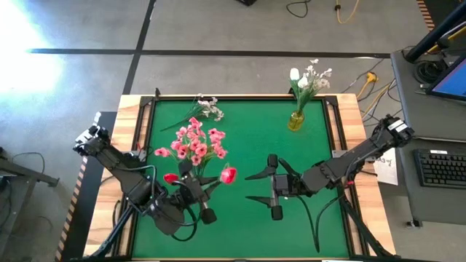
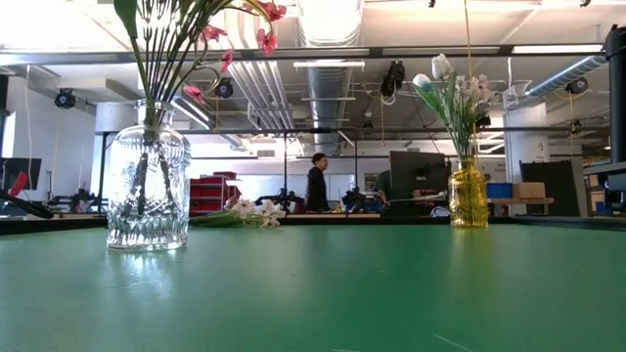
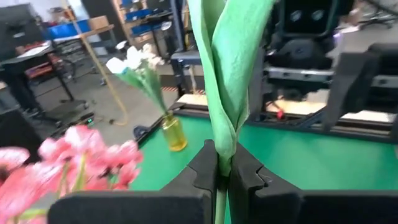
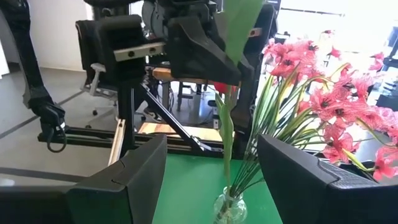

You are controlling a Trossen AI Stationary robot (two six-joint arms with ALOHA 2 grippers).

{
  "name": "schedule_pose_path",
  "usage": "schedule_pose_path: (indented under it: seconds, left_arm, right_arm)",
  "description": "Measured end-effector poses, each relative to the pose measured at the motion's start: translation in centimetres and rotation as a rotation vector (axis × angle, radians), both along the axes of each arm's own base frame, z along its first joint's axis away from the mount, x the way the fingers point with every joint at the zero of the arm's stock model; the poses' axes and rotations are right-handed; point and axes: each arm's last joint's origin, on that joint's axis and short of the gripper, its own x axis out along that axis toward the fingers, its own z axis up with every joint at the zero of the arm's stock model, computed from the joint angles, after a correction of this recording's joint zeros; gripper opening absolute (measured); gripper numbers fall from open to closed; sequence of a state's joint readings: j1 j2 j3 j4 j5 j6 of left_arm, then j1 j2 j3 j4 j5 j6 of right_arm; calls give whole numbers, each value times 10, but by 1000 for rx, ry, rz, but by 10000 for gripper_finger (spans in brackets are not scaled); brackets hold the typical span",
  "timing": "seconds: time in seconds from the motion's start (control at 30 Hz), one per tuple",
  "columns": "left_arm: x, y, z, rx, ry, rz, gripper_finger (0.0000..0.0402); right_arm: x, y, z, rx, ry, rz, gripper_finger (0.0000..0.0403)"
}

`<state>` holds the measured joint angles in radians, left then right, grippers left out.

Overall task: Sort flowers into vase by color
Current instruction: Put the red flowers into the transparent vase

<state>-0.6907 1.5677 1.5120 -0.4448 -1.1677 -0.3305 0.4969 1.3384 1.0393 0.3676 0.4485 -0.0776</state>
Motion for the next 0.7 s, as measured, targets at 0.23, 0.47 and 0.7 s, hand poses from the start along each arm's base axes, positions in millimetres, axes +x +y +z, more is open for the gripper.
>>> schedule_pose_path:
  seconds: [0.23, 0.47, 0.7]
  left_arm:
    - [-7, 7, -10, 7, 12, 106, 0]
    - [-15, 13, -18, 4, 37, 151, 0]
    - [-11, 10, -16, 24, 110, 55, 0]
  right_arm:
    - [1, -2, 0, -1, 0, -7, 243]
    - [3, -5, -1, -2, 2, -18, 243]
    - [5, -10, -1, -2, 2, -36, 246]
